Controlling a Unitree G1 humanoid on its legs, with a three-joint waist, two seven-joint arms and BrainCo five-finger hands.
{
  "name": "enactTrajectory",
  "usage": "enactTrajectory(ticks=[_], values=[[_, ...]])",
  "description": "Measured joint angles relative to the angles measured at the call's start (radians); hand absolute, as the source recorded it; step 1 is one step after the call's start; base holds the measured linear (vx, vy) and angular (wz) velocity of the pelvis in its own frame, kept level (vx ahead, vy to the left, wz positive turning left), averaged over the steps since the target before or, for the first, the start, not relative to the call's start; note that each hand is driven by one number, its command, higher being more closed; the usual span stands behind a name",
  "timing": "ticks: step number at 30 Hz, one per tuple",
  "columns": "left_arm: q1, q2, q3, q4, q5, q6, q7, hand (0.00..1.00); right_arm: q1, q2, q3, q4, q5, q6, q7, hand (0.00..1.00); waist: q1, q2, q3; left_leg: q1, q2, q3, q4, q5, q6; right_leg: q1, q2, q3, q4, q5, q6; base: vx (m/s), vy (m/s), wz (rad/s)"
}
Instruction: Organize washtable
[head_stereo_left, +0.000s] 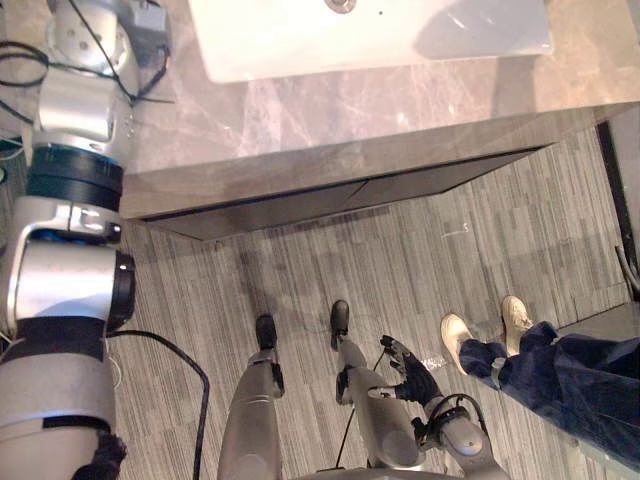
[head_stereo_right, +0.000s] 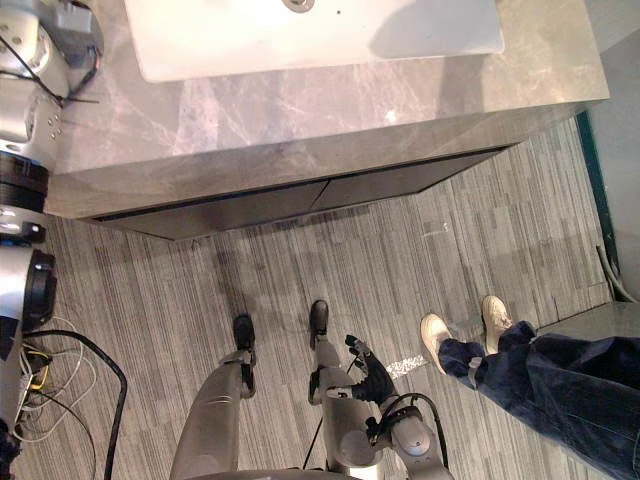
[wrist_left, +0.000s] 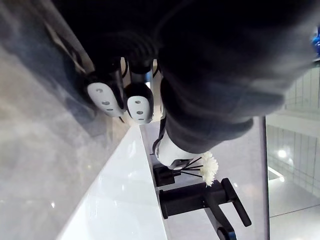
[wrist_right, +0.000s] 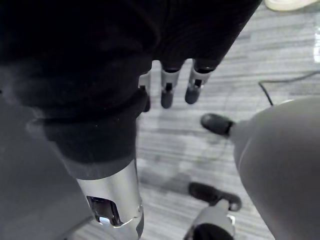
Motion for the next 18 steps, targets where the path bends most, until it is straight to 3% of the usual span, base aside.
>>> enactTrajectory(ticks=[10, 15, 17, 18], values=[[-0.16, 0.066, -0.086, 0.028, 0.001, -0.02, -0.015, 1.0, 0.0, -0.007, 0.034, -0.013, 0.021, -0.024, 0.001, 0.0, -0.008, -0.005, 0.034, -0.09, 0.022, 0.0, 0.079, -0.026, 0.003, -0.052, 0.015, -0.004, -0.001, 0.0, -0.019, 0.0, -0.003, -0.01], [-0.194, 0.072, -0.111, 0.029, 0.003, -0.019, -0.024, 1.0, 0.007, -0.024, 0.034, -0.056, 0.022, -0.031, -0.001, 0.0, -0.004, 0.006, 0.041, -0.12, 0.041, 0.003, 0.134, -0.061, 0.008, -0.058, 0.029, -0.005, -0.001, -0.002, -0.024, 0.01, -0.005, -0.08], [-0.237, 0.07, -0.118, 0.028, 0.002, -0.019, -0.025, 1.0, 0.025, -0.029, 0.033, -0.085, 0.031, -0.032, -0.003, 0.0, 0.015, 0.008, 0.043, -0.142, 0.058, 0.019, 0.15, -0.07, 0.011, -0.08, 0.036, -0.01, -0.002, -0.01, -0.068, 0.01, 0.004, -0.24], [-0.249, 0.072, -0.118, 0.027, 0.002, -0.019, -0.024, 1.0, 0.041, -0.032, 0.033, -0.102, 0.032, -0.032, -0.003, 0.0, 0.024, 0.01, 0.044, -0.149, 0.061, 0.026, 0.153, -0.074, 0.012, -0.087, 0.034, -0.022, 0.0, -0.01, -0.072, 0.02, -0.006, -0.19]])
